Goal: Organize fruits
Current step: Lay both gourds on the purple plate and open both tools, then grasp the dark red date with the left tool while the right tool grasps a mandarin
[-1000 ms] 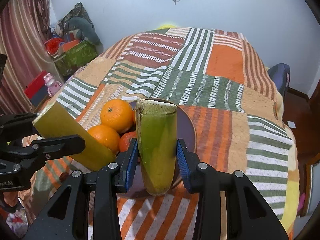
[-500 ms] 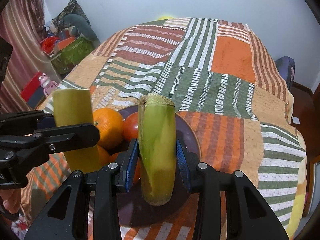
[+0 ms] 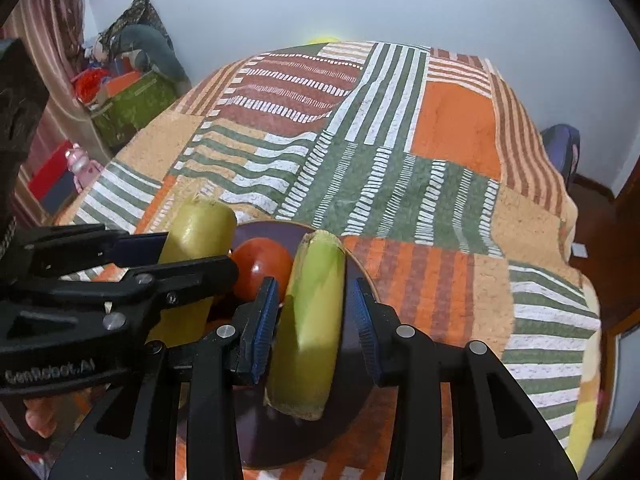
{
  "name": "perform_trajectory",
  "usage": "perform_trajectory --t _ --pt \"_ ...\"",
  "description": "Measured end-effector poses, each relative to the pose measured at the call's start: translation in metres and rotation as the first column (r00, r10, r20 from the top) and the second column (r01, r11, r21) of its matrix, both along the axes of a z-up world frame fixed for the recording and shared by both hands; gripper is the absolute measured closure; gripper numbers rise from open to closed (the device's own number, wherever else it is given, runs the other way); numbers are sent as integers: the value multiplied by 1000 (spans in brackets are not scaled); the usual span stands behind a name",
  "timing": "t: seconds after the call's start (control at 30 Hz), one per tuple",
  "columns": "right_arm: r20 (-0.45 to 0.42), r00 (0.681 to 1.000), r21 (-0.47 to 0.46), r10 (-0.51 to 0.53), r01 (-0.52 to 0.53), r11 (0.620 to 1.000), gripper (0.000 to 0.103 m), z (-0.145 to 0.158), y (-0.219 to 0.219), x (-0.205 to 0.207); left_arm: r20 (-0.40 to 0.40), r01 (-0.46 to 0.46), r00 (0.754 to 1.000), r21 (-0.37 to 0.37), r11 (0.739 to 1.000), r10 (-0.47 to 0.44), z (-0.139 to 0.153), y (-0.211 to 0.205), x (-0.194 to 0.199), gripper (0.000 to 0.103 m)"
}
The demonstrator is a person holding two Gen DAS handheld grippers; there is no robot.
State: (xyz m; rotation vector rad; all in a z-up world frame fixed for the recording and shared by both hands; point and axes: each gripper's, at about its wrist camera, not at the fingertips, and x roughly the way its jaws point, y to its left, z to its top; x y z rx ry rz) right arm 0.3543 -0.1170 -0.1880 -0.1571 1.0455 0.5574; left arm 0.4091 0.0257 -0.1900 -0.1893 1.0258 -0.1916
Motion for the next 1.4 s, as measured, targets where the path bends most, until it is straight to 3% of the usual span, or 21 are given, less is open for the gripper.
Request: perform_trajectory --t 0.13,0.23,0.47,0.77,1.03,1.4 --pt "14 1000 -15 4 -4 1000 68 4 -5 -11 23 -12 1000 36 999 11 7 -2 -8 60" --pt "23 1000 -13 3 -3 1000 68 9 -9 -18 79 -27 997 84 996 20 23 -3 -19 45" --pt "70 998 5 -11 11 1000 67 35 -22 -47 160 -33 987 121 992 13 59 0 -53 42" --pt "143 989 40 -45 40 998 54 73 -45 -94 211 -50 977 137 989 20 83 12 -118 34" --pt "120 990 47 -74 69 997 53 70 -64 -136 176 -38 984 134 990 14 73 25 -176 33" --pt "0 997 -25 -76 76 997 53 15 -71 -182 94 -50 995 140 989 37 24 35 -235 28"
